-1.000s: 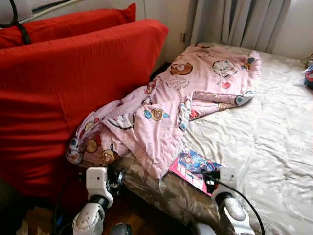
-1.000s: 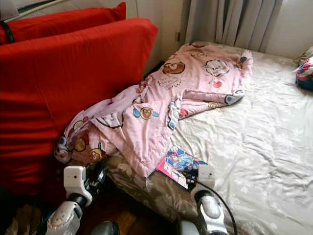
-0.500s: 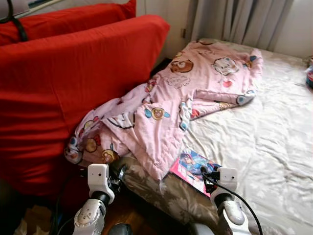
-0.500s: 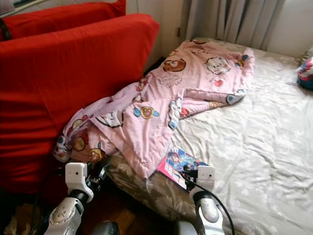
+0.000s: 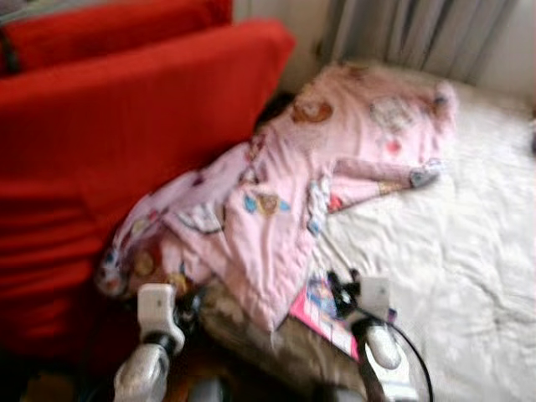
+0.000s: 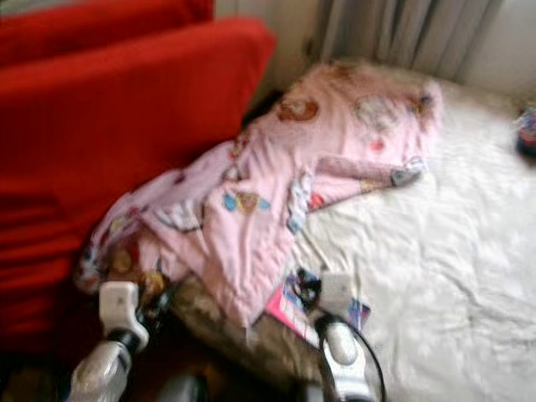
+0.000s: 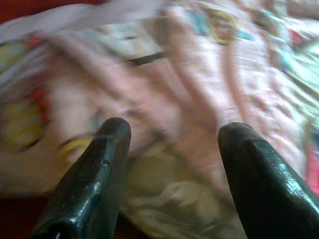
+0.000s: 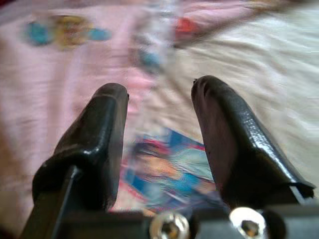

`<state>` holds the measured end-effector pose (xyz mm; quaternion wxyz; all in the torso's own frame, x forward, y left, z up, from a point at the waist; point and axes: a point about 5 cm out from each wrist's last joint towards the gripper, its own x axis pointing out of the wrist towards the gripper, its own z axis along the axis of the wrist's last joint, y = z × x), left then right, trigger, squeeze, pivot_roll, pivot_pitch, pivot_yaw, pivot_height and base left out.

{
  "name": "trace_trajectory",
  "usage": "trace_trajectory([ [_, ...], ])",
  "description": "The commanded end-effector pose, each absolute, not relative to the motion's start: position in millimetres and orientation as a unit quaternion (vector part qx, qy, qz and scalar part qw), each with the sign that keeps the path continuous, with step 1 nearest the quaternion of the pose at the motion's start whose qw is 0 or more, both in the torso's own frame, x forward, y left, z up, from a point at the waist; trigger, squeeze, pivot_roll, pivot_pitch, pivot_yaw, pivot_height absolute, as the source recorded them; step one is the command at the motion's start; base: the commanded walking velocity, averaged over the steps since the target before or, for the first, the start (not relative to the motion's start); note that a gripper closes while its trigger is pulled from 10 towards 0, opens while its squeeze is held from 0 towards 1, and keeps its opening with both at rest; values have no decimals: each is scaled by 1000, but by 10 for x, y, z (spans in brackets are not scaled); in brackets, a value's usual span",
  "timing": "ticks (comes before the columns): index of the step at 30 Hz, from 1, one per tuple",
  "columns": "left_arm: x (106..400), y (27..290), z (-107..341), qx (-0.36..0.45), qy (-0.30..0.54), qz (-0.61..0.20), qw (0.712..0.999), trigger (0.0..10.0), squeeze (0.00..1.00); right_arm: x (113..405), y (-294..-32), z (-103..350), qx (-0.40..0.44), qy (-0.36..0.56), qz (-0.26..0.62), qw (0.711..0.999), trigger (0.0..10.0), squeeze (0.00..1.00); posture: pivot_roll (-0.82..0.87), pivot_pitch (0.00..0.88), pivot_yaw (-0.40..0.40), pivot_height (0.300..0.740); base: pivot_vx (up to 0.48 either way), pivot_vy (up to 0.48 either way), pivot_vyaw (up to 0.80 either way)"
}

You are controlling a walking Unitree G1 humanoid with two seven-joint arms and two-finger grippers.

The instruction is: Clean up the room

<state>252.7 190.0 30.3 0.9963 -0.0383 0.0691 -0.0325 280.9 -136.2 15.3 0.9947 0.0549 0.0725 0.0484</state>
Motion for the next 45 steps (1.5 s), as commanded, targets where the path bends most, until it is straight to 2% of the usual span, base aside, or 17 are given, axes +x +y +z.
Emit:
trace_trajectory([
  [1,2509,1801,283,-42,71,-47,995,10000,0,2643,-1510,-19,59,108,14,992,10000,0,-16,101,2,638,0,0,0],
  [10,2493,1788,271,-44,72,-50,995,10000,0,2595,-1581,-48,55,110,-8,992,10000,0,-16,98,4,638,0,0,0],
  [22,2483,1759,259,-42,73,-59,995,10000,0,2595,-1522,-82,42,129,8,991,10000,0,-17,75,9,638,0,0,0],
  [25,2480,1766,260,-41,73,-59,995,10000,0,2601,-1505,-79,41,129,11,991,10000,0,-14,70,11,623,0,0,0],
  [41,2417,1812,259,-35,75,-56,995,10000,0,2613,-1591,-132,51,156,-16,986,10000,0,6,88,17,623,0,0,0],
  [45,2410,1826,265,-33,75,-54,995,10000,0,2627,-1592,-81,57,128,-17,990,10000,0,9,91,20,608,0,0,0],
])
